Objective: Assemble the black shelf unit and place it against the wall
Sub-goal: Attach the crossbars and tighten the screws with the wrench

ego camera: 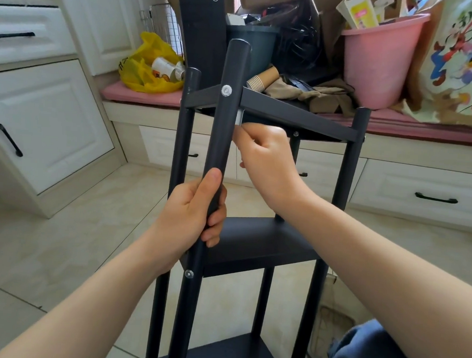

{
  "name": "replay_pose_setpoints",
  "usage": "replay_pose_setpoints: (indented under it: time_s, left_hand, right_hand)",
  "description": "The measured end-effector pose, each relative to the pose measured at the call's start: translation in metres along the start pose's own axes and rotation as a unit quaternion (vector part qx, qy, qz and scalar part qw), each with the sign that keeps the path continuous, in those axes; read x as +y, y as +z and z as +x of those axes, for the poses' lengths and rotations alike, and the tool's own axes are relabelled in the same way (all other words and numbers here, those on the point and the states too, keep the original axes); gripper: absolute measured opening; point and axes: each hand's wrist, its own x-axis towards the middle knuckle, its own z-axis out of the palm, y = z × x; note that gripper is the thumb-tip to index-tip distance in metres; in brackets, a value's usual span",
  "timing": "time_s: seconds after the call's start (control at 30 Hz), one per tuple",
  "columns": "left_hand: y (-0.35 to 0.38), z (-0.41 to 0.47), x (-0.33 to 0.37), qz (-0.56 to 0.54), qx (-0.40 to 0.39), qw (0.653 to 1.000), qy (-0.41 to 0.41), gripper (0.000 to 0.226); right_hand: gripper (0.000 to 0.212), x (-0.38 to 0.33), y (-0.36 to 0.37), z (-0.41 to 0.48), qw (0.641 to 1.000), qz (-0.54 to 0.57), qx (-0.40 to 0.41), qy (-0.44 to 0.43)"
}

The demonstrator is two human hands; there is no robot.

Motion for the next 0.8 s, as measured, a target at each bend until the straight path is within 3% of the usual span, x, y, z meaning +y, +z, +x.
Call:
replay_pose_setpoints:
  time_s: [0.07, 0.27, 0.53, 0.8]
  left_hand:
    - [-0.002, 0.001, 0.000, 0.003, -0.002, 1.000, -0.002, 0.052]
    - [-0.003, 0.000, -0.001, 0.007, -0.006, 1.000, -0.002, 0.053]
    - [-0.004, 0.000, -0.001, 0.014, -0.013, 1.000, -0.003, 0.054]
    - [-0.008, 0.002, 0.000, 0.023, -0.009, 1.000, -0.009, 0.053]
  right_hand:
    - [0.058, 0.000, 0.002, 0.000, 1.000, 0.002, 0.006, -0.007]
    - [0.032, 0.000, 0.000, 0.001, 1.000, -0.001, 0.018, -0.024]
    - [0.050, 0.007, 0.003, 0.003, 0.999, 0.011, 0.022, -0.035]
    - [0.038, 0.011, 0.020, 0.007, 0.996, -0.038, 0.057, -0.054]
